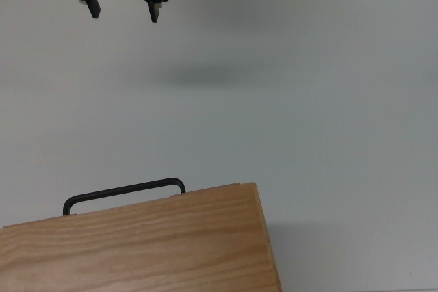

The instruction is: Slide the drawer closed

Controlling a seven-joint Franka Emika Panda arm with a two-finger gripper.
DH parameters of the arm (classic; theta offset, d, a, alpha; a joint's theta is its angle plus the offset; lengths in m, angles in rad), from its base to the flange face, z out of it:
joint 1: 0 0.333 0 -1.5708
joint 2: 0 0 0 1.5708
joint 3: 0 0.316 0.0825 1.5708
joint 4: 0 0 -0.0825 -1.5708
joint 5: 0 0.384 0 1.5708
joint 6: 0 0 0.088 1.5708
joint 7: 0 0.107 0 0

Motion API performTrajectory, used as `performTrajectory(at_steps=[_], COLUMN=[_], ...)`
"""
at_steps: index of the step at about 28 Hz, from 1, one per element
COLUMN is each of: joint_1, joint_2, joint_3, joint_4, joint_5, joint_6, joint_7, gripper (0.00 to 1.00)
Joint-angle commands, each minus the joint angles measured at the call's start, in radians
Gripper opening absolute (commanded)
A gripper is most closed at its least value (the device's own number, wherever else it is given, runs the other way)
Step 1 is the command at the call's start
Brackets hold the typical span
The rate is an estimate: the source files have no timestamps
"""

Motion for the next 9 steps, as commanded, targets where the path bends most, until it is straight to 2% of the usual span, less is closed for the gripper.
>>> performTrajectory(at_steps=[1,9], joint_1=[-0.001,-0.006], joint_2=[-0.019,-0.017], joint_3=[-0.007,-0.007], joint_4=[-0.017,-0.017], joint_5=[0.012,0.012], joint_6=[-0.008,-0.007], joint_7=[-0.028,-0.029], gripper=[1.0,1.0])
